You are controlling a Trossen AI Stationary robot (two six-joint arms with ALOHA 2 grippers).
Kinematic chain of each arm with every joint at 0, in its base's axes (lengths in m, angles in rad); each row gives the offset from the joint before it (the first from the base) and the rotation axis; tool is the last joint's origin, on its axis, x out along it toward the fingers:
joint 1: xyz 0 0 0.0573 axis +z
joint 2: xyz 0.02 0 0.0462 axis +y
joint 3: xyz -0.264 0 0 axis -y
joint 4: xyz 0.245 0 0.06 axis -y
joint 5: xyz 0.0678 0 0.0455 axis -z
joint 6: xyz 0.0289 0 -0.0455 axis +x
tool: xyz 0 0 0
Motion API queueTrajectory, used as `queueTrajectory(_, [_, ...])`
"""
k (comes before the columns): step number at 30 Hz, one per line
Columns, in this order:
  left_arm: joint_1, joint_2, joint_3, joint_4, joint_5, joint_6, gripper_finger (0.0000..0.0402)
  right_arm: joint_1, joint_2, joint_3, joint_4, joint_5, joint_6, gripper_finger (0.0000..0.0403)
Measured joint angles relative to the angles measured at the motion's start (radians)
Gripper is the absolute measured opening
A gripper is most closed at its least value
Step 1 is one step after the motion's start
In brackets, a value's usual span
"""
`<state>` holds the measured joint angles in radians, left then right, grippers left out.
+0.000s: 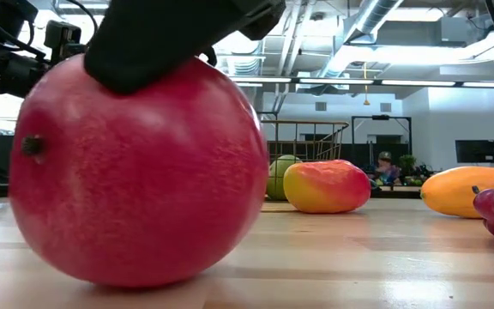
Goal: Build produce basket
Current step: Put the red apple into the wire basket
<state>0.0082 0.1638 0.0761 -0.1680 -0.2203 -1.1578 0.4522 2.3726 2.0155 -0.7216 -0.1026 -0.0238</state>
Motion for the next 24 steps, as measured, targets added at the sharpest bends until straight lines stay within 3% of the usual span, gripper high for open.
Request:
queueTrajectory(6, [0.0, 0.0, 0.0, 0.0, 0.0, -0.004, 0.0341, -0.011, -0.019, -0.005, 0.016, -0.001, 0.028, 0.0326])
queueTrajectory(24, [0.0, 0.0, 0.0, 0.0, 0.0, -0.006, 0.0341, -0.131, -0.22, -0.006, 0.044, 0.001, 0.08, 0.0333])
